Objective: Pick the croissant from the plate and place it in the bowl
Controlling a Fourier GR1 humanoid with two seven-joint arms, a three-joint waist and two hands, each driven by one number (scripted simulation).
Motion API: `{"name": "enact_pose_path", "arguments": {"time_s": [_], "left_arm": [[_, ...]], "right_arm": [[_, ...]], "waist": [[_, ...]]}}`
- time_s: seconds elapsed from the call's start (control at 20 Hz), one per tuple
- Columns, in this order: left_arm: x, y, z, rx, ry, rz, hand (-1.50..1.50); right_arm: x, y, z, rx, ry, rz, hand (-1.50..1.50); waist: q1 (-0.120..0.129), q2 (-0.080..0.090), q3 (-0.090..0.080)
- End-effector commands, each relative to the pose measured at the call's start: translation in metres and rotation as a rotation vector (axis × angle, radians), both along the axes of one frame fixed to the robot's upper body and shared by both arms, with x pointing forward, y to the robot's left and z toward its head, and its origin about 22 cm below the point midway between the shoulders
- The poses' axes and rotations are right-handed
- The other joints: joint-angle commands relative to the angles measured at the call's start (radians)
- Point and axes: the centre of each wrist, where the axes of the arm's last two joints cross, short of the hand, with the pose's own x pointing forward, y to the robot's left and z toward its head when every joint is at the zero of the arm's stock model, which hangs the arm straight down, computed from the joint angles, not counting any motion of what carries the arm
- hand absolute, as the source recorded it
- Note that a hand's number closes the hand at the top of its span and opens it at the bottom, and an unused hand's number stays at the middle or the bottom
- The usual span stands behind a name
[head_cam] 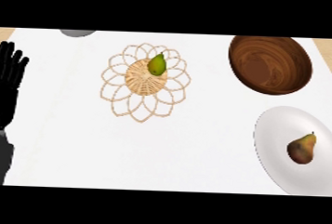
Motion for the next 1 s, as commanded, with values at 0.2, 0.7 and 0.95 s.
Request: {"name": "enact_pose_path", "arguments": {"time_s": [0.2, 0.7, 0.95], "left_arm": [[-0.008, -0.002, -0.014, 0.011, -0.009, 0.016, 0.0], [0.014, -0.018, 0.004, -0.014, 0.0, -0.042, 0.0], [0.012, -0.008, 0.02, -0.017, 0.006, -0.043, 0.0]], "right_arm": [[0.036, 0.043, 0.053, 0.199, -0.103, 0.183, 1.5], [0.115, 0.153, 0.072, 0.27, -0.048, 0.207, 1.5], [0.143, 0.193, 0.061, 0.243, 0.049, 0.236, 1.5]], "waist": [[0.005, 0.0, 0.0], [0.027, 0.007, 0.001], [0.028, 0.008, 0.002]]}}
